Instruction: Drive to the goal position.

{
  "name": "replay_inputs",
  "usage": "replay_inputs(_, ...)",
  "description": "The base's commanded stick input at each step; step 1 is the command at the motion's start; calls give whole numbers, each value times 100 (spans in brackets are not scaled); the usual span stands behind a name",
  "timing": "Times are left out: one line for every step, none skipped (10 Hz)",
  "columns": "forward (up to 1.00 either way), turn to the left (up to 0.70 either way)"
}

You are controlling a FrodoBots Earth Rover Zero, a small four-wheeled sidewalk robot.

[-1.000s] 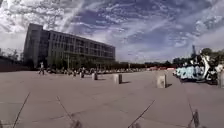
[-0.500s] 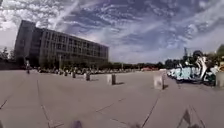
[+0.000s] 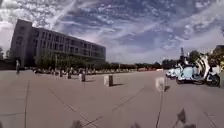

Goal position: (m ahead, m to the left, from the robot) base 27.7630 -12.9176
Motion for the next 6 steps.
replay_inputs(70, -20)
replay_inputs(70, -17)
replay_inputs(70, 0)
replay_inputs(70, 0)
replay_inputs(70, 0)
replay_inputs(70, -2)
